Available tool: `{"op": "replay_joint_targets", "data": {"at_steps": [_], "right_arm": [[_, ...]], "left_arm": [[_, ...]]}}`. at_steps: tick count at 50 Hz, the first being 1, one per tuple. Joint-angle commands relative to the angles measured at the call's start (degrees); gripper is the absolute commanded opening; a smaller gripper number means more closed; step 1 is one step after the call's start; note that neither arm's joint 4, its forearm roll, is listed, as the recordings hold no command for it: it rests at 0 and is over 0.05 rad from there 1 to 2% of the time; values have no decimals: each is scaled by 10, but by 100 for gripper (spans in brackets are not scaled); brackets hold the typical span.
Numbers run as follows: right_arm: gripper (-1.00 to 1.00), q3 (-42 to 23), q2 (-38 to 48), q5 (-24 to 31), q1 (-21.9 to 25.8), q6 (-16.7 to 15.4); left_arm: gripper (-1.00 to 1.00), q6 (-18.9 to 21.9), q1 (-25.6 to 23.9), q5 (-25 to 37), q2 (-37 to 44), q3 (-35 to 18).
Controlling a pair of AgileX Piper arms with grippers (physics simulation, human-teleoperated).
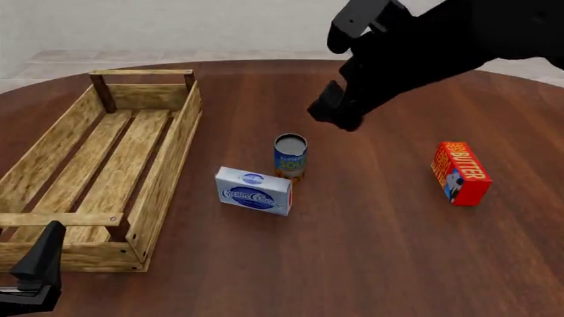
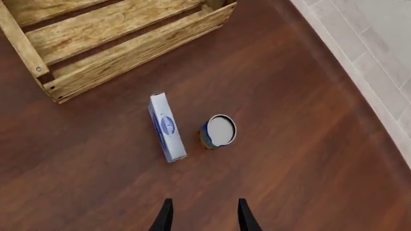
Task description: Pick up the cream cheese and put it in the tray.
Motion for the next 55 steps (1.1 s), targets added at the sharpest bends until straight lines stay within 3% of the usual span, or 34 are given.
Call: {"op": "replay_joint_targets", "data": {"at_steps": [1, 17, 24, 48, 55], "right_arm": [[100, -65, 73, 25, 21, -17], [100, -197, 187, 83, 36, -31], [100, -205, 217, 83, 41, -43], [100, -270, 315, 89, 56, -32], [100, -275, 336, 89, 57, -42]], "left_arm": [[100, 0, 0, 0, 0, 0], [100, 0, 0, 0, 0, 0], [100, 0, 0, 0, 0, 0], [100, 0, 0, 0, 0, 0], [100, 0, 0, 0, 0, 0]]}}
